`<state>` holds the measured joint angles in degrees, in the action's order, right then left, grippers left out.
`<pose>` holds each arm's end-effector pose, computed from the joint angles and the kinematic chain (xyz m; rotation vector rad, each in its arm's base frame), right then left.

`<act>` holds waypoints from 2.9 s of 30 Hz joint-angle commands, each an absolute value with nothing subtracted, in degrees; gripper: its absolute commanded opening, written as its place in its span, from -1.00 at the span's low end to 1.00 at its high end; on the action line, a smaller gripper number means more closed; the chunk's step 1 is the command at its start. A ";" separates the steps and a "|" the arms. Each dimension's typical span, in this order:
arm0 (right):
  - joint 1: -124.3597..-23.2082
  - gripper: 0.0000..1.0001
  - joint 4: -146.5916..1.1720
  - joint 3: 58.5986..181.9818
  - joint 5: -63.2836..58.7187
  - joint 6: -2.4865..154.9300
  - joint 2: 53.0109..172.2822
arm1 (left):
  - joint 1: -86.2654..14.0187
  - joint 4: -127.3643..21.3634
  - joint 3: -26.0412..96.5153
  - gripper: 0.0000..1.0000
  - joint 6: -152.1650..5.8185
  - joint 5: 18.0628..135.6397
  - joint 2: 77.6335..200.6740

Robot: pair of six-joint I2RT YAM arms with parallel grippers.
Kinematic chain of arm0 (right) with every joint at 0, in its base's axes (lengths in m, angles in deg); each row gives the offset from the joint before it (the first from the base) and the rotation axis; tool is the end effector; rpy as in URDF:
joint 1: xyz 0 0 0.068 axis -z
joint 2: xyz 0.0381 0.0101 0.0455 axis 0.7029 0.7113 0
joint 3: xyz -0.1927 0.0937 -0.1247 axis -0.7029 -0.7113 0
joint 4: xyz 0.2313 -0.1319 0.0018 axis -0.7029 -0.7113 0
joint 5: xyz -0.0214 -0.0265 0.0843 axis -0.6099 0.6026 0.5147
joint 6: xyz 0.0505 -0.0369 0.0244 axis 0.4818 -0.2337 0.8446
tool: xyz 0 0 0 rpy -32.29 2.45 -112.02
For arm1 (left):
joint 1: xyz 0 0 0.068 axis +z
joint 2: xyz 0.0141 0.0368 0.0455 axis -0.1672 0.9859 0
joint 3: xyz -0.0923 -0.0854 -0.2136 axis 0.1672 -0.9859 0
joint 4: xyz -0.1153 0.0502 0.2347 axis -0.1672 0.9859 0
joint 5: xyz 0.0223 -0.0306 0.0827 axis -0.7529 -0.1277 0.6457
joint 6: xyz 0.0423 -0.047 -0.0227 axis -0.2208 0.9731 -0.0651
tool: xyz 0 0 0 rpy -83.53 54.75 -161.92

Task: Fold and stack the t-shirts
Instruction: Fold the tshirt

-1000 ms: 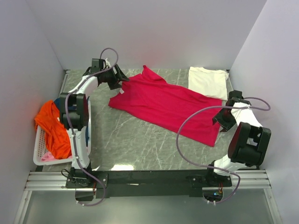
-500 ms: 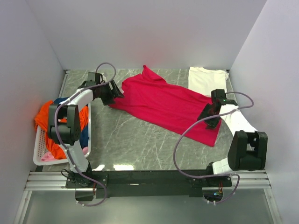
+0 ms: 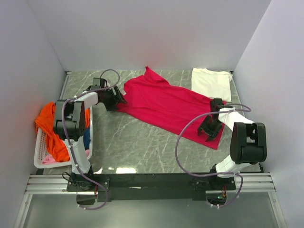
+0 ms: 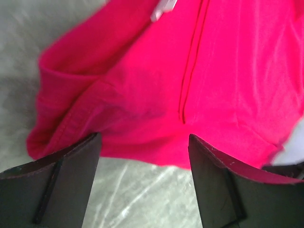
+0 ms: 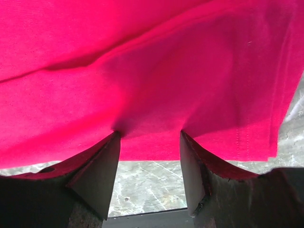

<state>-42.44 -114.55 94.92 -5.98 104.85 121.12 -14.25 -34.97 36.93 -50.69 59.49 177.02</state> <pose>0.2680 -0.0066 0.1136 0.9673 2.8596 0.1621 0.4118 -0.0566 0.1192 -0.4816 2.5581 -0.8254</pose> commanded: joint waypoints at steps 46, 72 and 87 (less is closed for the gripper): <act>-40.44 0.20 -120.80 99.85 -6.67 102.54 101.97 | -28.61 -27.34 49.02 0.11 -56.36 81.69 179.49; -40.44 0.20 -121.33 97.22 -7.02 102.28 99.24 | -30.45 -27.25 52.46 -0.29 -53.91 81.16 182.76; -40.44 0.20 -121.51 96.42 -6.94 102.28 98.36 | -30.72 -26.64 53.51 -0.73 -53.73 81.42 184.33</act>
<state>-40.45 -121.26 96.64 -6.87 102.77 100.23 -30.25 -26.14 51.16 -53.84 81.08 183.64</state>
